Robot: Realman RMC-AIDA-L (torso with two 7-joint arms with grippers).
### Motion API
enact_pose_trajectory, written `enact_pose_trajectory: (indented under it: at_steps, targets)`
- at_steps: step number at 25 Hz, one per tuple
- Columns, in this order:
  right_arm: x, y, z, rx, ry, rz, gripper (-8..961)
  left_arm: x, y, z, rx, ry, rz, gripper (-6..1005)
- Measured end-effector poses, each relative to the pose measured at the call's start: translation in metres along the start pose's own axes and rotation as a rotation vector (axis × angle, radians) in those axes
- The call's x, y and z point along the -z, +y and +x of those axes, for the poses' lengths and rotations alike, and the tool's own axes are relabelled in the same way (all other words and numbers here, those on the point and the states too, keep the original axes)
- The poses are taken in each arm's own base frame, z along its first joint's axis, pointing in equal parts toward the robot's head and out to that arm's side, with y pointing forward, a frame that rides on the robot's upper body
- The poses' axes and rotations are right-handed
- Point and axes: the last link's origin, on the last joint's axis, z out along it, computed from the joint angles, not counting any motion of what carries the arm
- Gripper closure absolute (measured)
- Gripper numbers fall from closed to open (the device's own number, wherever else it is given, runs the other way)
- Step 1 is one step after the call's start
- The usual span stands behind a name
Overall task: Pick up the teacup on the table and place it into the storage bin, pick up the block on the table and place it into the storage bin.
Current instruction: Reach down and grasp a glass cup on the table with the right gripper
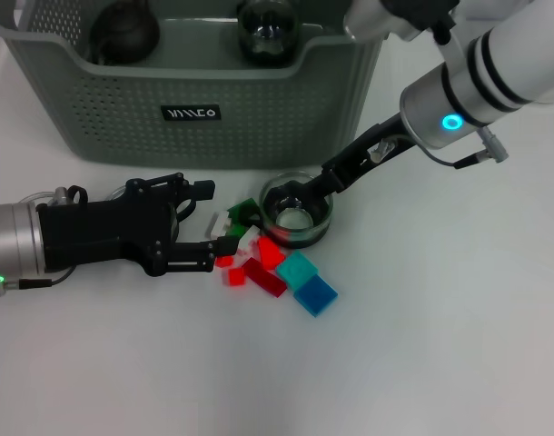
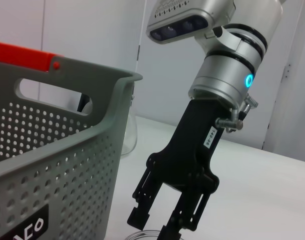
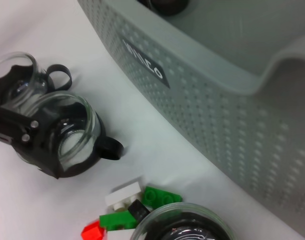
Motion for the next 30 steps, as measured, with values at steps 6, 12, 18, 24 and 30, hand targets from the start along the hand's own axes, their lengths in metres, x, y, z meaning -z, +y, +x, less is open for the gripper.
enact_pose_trajectory:
  at_steps: [6, 12, 18, 24, 30]
  targets:
    - [-0.006, 0.004, 0.0, 0.029, 0.0, 0.007, 280, 0.0, 0.0, -0.001, 0.0, -0.002, 0.003, 142]
    - [-0.009, 0.005, 0.0, 0.054, 0.004, 0.025, 281, -0.001, 0.001, -0.002, -0.003, 0.0, 0.002, 142]
    - [-0.012, 0.004, 0.0, 0.064, 0.006, 0.04, 282, -0.001, 0.002, -0.002, -0.004, 0.0, 0.004, 142]
    - [-0.015, 0.005, 0.001, 0.079, 0.008, 0.056, 283, -0.002, 0.001, -0.001, -0.007, 0.001, 0.001, 142]
    - [-0.02, 0.006, 0.003, 0.088, 0.016, 0.066, 283, -0.003, 0.001, -0.001, -0.007, 0.002, 0.001, 142]
